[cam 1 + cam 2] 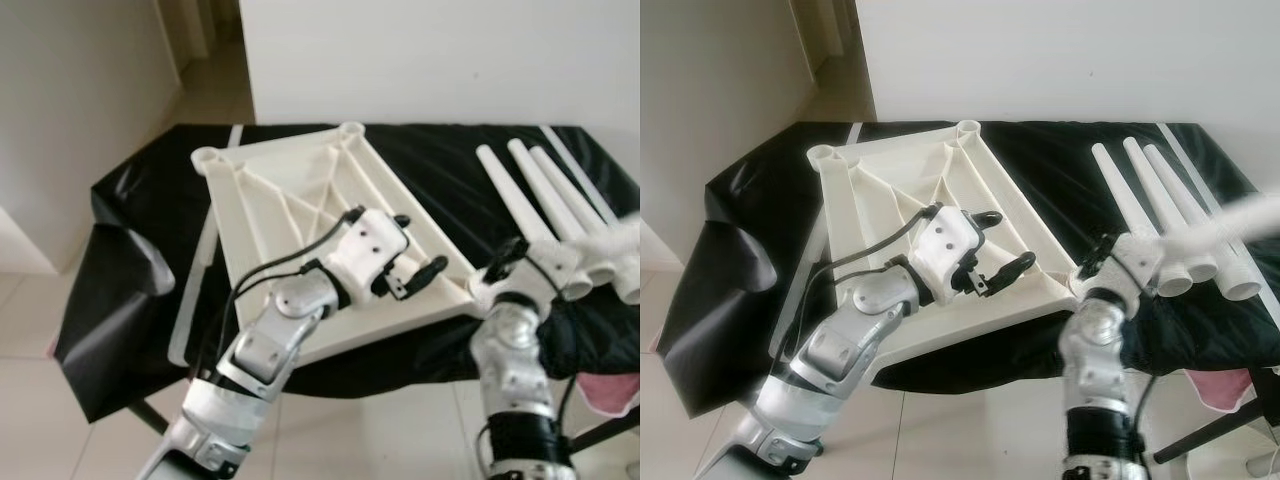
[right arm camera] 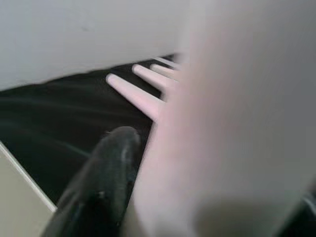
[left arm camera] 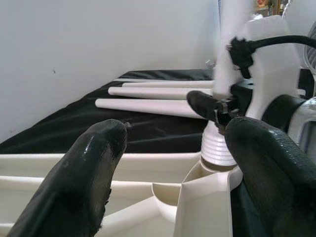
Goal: Building children table
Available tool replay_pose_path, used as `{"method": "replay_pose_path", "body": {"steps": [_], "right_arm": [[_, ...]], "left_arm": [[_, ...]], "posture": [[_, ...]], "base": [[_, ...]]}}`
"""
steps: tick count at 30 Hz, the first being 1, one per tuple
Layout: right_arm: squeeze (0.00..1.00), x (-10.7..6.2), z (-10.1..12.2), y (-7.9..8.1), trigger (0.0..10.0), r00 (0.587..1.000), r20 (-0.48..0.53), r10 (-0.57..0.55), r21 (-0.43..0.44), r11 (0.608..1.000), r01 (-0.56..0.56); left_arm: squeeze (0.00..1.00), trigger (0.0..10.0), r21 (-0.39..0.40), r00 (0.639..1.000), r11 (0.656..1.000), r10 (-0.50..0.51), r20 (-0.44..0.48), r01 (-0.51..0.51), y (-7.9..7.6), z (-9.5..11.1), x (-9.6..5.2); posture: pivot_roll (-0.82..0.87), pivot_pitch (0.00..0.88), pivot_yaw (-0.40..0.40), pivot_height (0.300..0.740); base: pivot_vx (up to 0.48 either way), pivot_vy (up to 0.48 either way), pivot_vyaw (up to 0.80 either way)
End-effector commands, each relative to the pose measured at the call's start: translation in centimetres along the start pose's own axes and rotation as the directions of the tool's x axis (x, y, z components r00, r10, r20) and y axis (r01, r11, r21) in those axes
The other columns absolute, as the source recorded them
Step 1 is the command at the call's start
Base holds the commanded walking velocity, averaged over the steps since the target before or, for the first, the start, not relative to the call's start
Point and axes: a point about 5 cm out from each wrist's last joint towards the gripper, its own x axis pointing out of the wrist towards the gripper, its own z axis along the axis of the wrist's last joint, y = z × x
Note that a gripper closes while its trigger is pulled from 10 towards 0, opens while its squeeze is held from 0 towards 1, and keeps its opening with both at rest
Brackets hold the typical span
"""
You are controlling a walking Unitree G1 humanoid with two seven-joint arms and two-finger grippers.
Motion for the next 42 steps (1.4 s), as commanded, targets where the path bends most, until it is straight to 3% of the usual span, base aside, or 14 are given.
{"method": "replay_pose_path", "body": {"steps": [1, 7, 11, 12, 15, 16, 19, 20, 22, 24, 26, 36, 42], "right_arm": [[0.0, 0.3, -0.3, -0.4, 0.0, 1.0, -0.017, 0.002, -0.014, 1.0, -0.002], [0.0, 0.8, 0.1, -0.4, 0.0, 0.997, 0.004, 0.075, -0.02, 0.997, -0.075], [0.0, 1.0, 0.2, 0.5, 0.0, 0.978, 0.021, 0.209, -0.045, 0.977, -0.208], [0.0, 0.9, 0.2, 0.5, 3.3, 0.973, 0.019, 0.23, -0.045, 0.972, -0.229], [0.0, 0.9, 0.1, 0.5, 3.3, 0.97, 0.017, 0.241, -0.044, 0.97, -0.241], [0.0, 0.8, 0.1, 0.6, 10.0, 0.962, 0.024, 0.273, -0.054, 0.961, -0.271], [0.0, 0.5, -0.2, 0.3, 10.0, 0.934, 0.045, 0.355, -0.107, 0.931, -0.349], [0.0, 0.2, -0.4, 0.0, 10.0, 0.9, 0.06, 0.431, -0.163, 0.894, -0.417], [0.0, 0.2, -0.4, -0.1, 10.0, 0.893, 0.063, 0.445, -0.173, 0.886, -0.43], [0.0, -0.3, -0.7, -0.3, 10.0, 0.851, 0.077, 0.52, -0.238, 0.838, -0.491], [0.0, -0.4, -0.7, -0.3, 10.0, 0.844, 0.074, 0.531, -0.244, 0.83, -0.501], [0.0, -0.5, -1.4, -1.3, 10.0, 0.791, 0.061, 0.608, -0.204, 0.784, -0.587], [0.0, -0.6, -2.0, -1.9, 10.0, 0.766, 0.055, 0.641, -0.114, 0.766, -0.632]], "left_arm": [[0.0, 10.0, 0.013, 0.999, 0.999, -0.047, -0.001, 0.047, -0.3, 0.3, 0.1], [0.0, 10.0, 0.014, 0.999, 0.999, -0.04, 0.003, 0.04, -0.2, 0.4, 0.2], [0.0, 10.0, 0.013, 1.0, 0.999, -0.03, 0.005, 0.03, -0.1, 0.4, 0.2], [0.0, 10.0, 0.015, 1.0, 0.999, -0.029, 0.004, 0.029, -0.1, 0.4, 0.2], [0.0, 10.0, 0.016, 1.0, 0.999, -0.028, 0.003, 0.028, -0.1, 0.4, 0.2], [0.0, 10.0, 0.017, 1.0, 1.0, -0.027, 0.002, 0.027, 0.0, 0.4, 0.1], [0.0, 10.0, 0.017, 1.0, 1.0, -0.024, 0.0, 0.024, 0.0, 0.4, 0.1], [0.0, 10.0, 0.017, 1.0, 1.0, -0.023, 0.0, 0.023, 0.1, 0.4, 0.0], [0.0, 10.0, 0.016, 1.0, 1.0, -0.023, 0.0, 0.023, 0.1, 0.4, 0.0], [0.0, 10.0, 0.017, 1.0, 1.0, -0.026, 0.0, 0.026, 0.1, 0.5, 0.0], [0.0, 10.0, 0.017, 1.0, 1.0, -0.026, 0.0, 0.026, 0.1, 0.5, 0.0], [0.0, 10.0, 0.016, 0.999, 0.999, -0.032, 0.001, 0.032, 0.1, 0.5, 0.0], [0.0, 10.0, 0.017, 0.999, 0.999, -0.032, 0.001, 0.032, 0.1, 0.6, 0.0]], "posture": [[-0.1, 0.0, 0.02, 0.74], [-0.1, 0.0, 0.016, 0.74], [-0.09, 0.001, 0.013, 0.74], [-0.09, 0.002, 0.012, 0.74], [-0.09, 0.002, 0.012, 0.74], [-0.09, 0.004, 0.011, 0.74], [-0.09, 0.005, 0.012, 0.74], [-0.09, 0.005, 0.012, 0.74], [-0.09, 0.005, 0.012, 0.74], [-0.09, 0.01, 0.02, 0.74], [-0.09, 0.01, 0.02, 0.74], [-0.09, 0.015, 0.025, 0.74], [-0.09, 0.016, 0.027, 0.74]], "base": [[0.0, 0.0, 0.0], [0.0, 0.0, 0.0], [0.0, 0.0, 0.0], [0.0, 0.0, 0.0], [0.0, 0.0, 0.0], [0.0, 0.0, 0.0], [0.0, 0.0, 0.0], [0.0, 0.0, 0.0], [0.0, 0.0, 0.0], [0.0, 0.0, 0.0], [0.0, 0.0, 0.0], [0.0, 0.0, 0.0], [0.0, 0.0, 0.0]]}}
